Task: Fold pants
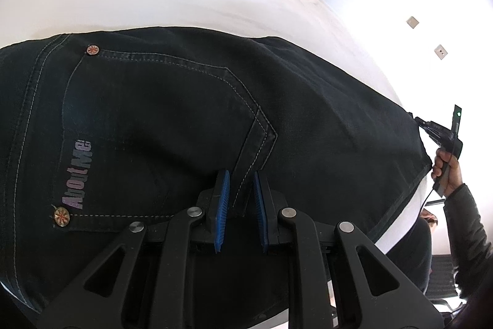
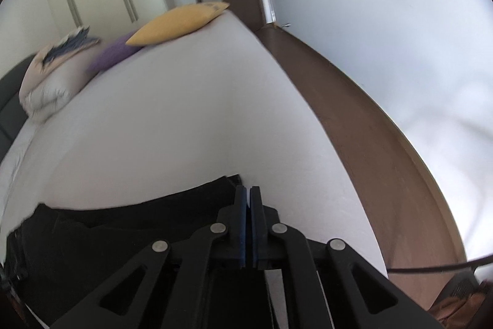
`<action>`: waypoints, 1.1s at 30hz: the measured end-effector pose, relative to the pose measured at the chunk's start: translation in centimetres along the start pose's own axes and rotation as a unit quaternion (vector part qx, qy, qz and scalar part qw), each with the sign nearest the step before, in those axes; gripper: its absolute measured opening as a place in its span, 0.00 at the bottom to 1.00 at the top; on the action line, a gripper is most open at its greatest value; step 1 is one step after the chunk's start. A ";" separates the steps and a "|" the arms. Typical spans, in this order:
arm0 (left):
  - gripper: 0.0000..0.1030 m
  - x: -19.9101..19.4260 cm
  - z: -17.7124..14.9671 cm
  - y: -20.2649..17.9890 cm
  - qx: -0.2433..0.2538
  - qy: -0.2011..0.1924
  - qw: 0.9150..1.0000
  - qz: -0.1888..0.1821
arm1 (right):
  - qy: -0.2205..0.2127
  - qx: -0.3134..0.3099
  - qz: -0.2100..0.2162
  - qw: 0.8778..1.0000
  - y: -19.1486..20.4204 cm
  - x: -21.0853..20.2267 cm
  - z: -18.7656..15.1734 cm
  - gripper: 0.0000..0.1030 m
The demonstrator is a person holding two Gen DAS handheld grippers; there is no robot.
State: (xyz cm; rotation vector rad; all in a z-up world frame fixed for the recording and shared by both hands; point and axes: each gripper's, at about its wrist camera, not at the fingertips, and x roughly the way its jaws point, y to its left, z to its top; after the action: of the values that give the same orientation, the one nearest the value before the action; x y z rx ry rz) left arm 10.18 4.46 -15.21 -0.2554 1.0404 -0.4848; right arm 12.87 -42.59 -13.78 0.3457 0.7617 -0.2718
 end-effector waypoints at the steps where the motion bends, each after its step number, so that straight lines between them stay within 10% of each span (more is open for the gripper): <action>1: 0.15 0.0 0.0 0.0 -0.001 -0.002 1.000 0.000 | -0.002 0.002 -0.002 1.000 -0.1 -0.1 -0.1 0.02; 7: 0.15 0.0 -0.2 0.2 -0.012 -0.004 1.000 -0.004 | 0.004 0.064 -0.049 0.997 -3.4 -0.1 -0.2 0.00; 10: 0.15 0.1 -0.4 0.3 -0.012 -0.007 1.000 -0.004 | 0.005 0.059 0.031 0.998 -2.6 -1.6 0.4 0.05; 12: 0.15 0.2 -0.4 0.2 -0.010 -0.007 1.000 -0.002 | 0.007 0.024 0.084 0.996 -0.4 -2.3 1.1 0.30; 13: 0.15 0.2 -0.4 0.1 -0.008 -0.006 1.000 -0.001 | 0.005 -0.004 0.086 0.996 0.8 -2.4 1.5 0.61; 15: 0.15 0.2 -0.5 0.2 -0.007 -0.004 1.000 -0.002 | 0.007 -0.060 0.066 0.996 2.8 -1.9 2.2 0.77; 18: 0.15 0.2 -0.4 0.3 -0.011 -0.002 1.000 -0.008 | 0.058 -0.097 0.039 0.993 4.0 1.1 3.0 0.76; 21: 0.15 0.2 -0.3 0.5 -0.009 -0.001 1.000 -0.011 | 0.130 -0.130 0.007 0.983 4.4 4.6 3.0 0.50; 25: 0.15 0.2 -0.2 0.7 -0.012 -0.001 1.000 -0.015 | 0.118 -0.141 -0.017 0.983 4.1 5.0 3.0 0.22; 33: 0.15 0.2 -0.6 0.8 -0.013 -0.011 1.000 -0.011 | 0.066 -0.118 -0.089 0.987 5.5 5.6 2.2 0.13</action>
State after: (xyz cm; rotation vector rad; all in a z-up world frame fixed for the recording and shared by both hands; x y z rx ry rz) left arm 9.94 5.05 -15.94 -0.2954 1.0237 -0.4867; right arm 20.07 -39.13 -15.14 0.0715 0.9463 -0.3254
